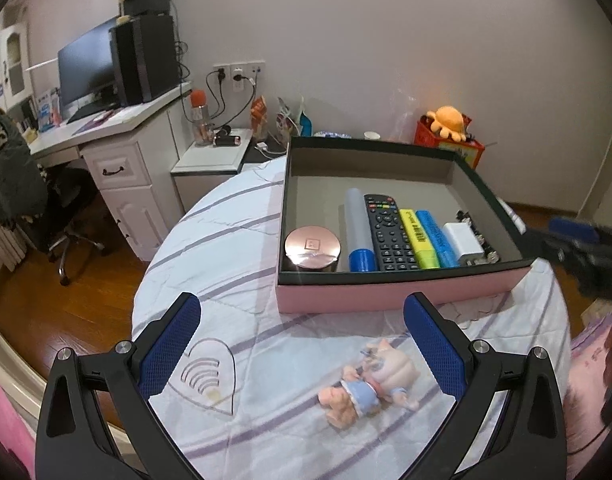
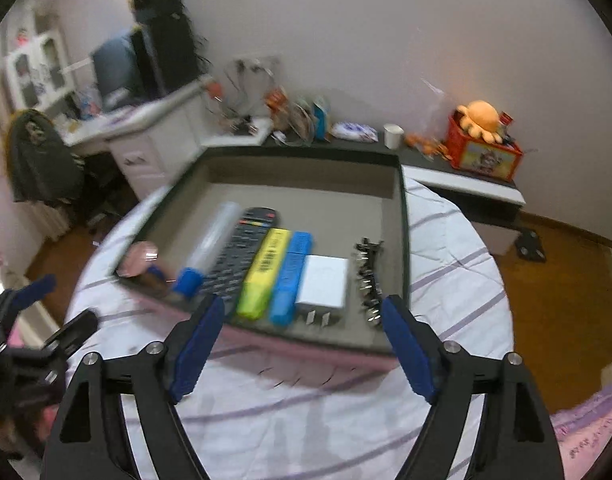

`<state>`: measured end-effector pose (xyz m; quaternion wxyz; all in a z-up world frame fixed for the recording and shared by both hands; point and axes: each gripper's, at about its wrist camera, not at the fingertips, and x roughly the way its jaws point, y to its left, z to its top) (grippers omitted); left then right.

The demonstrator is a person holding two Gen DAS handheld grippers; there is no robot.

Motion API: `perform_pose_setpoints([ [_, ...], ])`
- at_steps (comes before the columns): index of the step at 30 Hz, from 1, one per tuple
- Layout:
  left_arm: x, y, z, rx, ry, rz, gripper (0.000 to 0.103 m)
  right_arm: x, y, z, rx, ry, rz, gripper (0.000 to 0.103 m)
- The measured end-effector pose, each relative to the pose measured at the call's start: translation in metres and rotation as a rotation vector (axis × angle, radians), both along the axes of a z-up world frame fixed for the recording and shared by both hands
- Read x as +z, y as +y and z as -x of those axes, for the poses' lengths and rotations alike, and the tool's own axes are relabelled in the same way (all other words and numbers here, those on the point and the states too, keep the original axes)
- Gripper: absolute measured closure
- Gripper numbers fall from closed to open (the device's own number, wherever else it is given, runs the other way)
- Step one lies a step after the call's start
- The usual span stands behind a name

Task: Organize rigid objects
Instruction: 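Open the right gripper and withdraw it from the box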

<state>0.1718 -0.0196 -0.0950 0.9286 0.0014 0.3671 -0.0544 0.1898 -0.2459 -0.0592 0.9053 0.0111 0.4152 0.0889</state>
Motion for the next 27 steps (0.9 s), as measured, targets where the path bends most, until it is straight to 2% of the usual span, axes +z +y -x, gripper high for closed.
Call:
perform_pose_setpoints([
  [6,0.013,-0.006,0.027,0.024,-0.030,-0.006,0.000,0.007,0.008,0.039,0.024,-0.096,0.070,0.019],
  [19,0.043,-0.036,0.080,0.002,-0.105,-0.084,0.000,0.016,0.002,0.086,0.036,-0.133,0.007,0.019],
  [27,0.050,-0.047,0.095,-0.013,-0.126,-0.101,0.000,0.019,-0.007,0.103,0.029,-0.150,-0.018,0.019],
])
